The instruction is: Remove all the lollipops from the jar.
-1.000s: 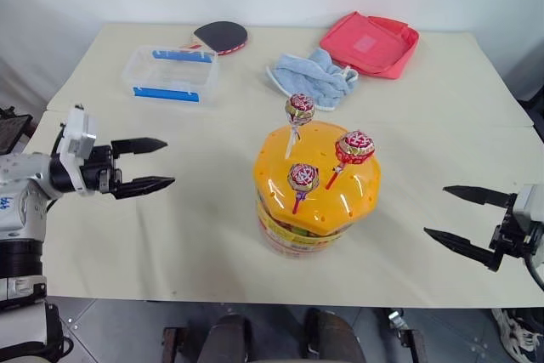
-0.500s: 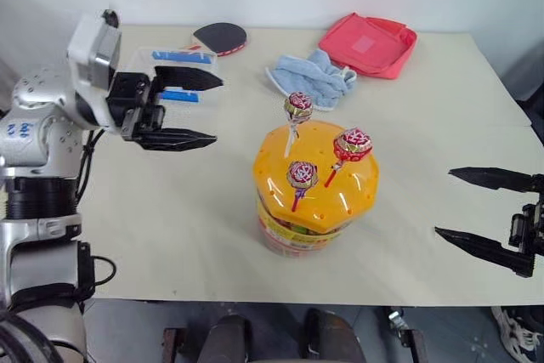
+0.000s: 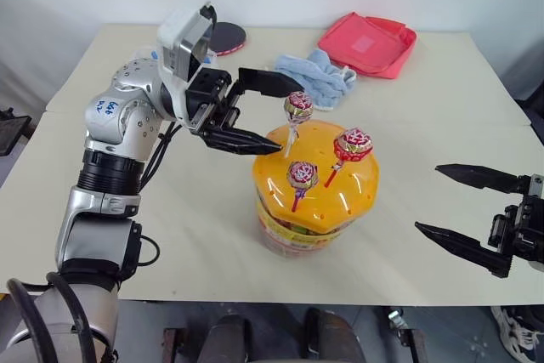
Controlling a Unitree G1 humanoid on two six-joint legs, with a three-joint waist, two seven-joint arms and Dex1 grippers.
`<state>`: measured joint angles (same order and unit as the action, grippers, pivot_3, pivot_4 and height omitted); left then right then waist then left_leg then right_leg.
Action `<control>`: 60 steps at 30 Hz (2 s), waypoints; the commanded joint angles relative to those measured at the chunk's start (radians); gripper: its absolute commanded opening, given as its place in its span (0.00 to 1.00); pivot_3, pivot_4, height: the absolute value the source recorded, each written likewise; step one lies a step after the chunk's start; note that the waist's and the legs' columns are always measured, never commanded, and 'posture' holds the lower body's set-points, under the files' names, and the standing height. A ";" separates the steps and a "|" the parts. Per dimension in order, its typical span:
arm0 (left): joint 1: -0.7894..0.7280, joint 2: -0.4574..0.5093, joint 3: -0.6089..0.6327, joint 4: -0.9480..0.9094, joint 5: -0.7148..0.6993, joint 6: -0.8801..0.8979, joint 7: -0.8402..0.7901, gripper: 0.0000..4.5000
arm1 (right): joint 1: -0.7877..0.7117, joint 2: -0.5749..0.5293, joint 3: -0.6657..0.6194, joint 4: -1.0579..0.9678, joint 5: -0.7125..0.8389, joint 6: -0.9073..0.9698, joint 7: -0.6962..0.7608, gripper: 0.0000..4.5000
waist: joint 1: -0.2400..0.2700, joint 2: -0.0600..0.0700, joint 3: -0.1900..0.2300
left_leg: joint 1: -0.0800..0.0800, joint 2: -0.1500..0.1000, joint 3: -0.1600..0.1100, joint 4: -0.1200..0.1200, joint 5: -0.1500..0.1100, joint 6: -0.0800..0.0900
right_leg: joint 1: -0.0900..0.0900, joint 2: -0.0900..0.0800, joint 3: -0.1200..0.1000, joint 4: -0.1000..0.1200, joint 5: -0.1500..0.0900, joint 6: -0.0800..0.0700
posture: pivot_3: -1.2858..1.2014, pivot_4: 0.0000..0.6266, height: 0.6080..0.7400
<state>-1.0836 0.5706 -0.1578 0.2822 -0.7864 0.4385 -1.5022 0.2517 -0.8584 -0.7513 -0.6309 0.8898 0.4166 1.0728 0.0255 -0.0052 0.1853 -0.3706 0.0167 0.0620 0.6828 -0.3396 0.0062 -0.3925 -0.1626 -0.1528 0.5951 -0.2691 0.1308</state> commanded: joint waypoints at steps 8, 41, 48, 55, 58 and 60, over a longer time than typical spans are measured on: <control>-0.029 0.031 -0.063 -0.060 -0.066 -0.004 -0.112 0.67 | 0.010 0.018 -0.036 -0.032 -0.003 -0.032 -0.035 1.00 | 0.003 0.000 0.000 | 0.000 0.000 0.000 0.000 0.000 0.000 | 0.000 0.000 0.000 0.000 0.000 0.000 | 0.52 0.24 1.00; -0.071 0.281 0.053 0.072 0.398 0.476 0.491 0.01 | -0.198 -0.034 0.121 0.125 -0.036 -0.061 0.056 1.00 | -0.001 -0.001 0.001 | 0.000 0.000 0.001 0.000 0.000 0.001 | -0.001 0.000 0.002 0.001 0.000 0.000 | 0.52 0.24 1.00; 0.130 0.471 -0.106 -0.062 0.530 0.788 0.573 0.01 | -0.238 -0.014 0.183 0.177 -0.073 -0.092 0.071 1.00 | 0.000 -0.004 0.002 | 0.000 0.000 0.002 0.000 -0.001 0.001 | -0.002 0.000 0.003 0.001 0.000 0.000 | 0.52 0.24 1.00; 0.284 0.596 -0.180 -0.150 0.549 0.939 0.589 0.01 | -0.326 -0.005 0.273 0.248 -0.107 -0.123 0.089 1.00 | 0.003 -0.008 0.005 | 0.000 0.000 0.002 0.000 -0.001 0.001 | -0.002 0.000 0.003 0.002 0.000 0.000 | 0.52 0.24 1.00; 0.272 0.632 -0.214 -0.151 0.532 0.985 0.565 0.05 | -0.356 -0.004 0.296 0.273 -0.117 -0.131 0.098 1.00 | 0.000 -0.009 0.005 | 0.000 0.000 0.003 0.000 -0.001 0.000 | -0.003 0.000 0.004 0.003 0.000 0.000 | 0.52 0.24 1.00; 0.247 0.642 -0.223 -0.154 0.526 1.000 0.558 0.15 | -0.368 -0.003 0.303 0.286 -0.123 -0.135 0.102 1.00 | 0.002 -0.009 0.005 | 0.000 0.000 0.003 0.000 -0.001 0.000 | -0.004 0.000 0.005 0.003 0.000 0.000 | 0.52 0.24 1.00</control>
<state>-0.8096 1.1891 -0.3791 0.1532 -0.2592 1.4218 -0.9321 -0.1057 -0.8639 -0.4379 -0.3431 0.7653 0.3034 1.1683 0.0273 -0.0141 0.1906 -0.3711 0.0166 0.0651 0.6828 -0.3404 0.0067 -0.3963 -0.1625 -0.1484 0.5978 -0.2692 0.1310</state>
